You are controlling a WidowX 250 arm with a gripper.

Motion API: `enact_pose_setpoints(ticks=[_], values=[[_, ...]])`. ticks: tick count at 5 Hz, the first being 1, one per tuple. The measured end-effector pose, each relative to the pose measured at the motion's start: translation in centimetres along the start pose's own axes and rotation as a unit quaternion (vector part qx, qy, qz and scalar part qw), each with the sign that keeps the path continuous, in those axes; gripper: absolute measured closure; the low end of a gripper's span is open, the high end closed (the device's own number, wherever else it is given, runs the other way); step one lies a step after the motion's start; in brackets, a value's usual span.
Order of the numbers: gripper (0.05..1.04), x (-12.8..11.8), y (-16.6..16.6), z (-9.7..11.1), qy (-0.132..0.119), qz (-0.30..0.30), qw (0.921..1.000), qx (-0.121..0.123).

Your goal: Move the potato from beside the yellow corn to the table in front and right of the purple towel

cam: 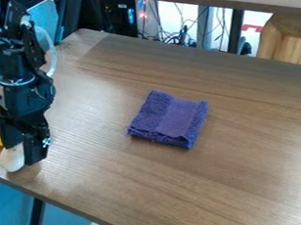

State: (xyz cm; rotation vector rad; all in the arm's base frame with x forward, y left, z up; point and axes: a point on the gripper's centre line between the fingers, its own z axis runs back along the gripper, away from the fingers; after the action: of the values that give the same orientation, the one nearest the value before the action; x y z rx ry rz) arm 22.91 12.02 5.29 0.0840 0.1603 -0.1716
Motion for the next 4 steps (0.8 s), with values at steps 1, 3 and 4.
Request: enact_pose_setpoints(ticks=[1, 3, 4], values=[[0.083, 0.38, -0.49, 0.17, 0.003, -0.001, 1.0000, 0.009], [0.083, 0.38, -0.52, 0.16, 0.002, 0.008, 0.9999, 0.006], [0.083, 0.29, -0.14, 0.03, -0.007, 0.016, 0.9999, 0.000]])
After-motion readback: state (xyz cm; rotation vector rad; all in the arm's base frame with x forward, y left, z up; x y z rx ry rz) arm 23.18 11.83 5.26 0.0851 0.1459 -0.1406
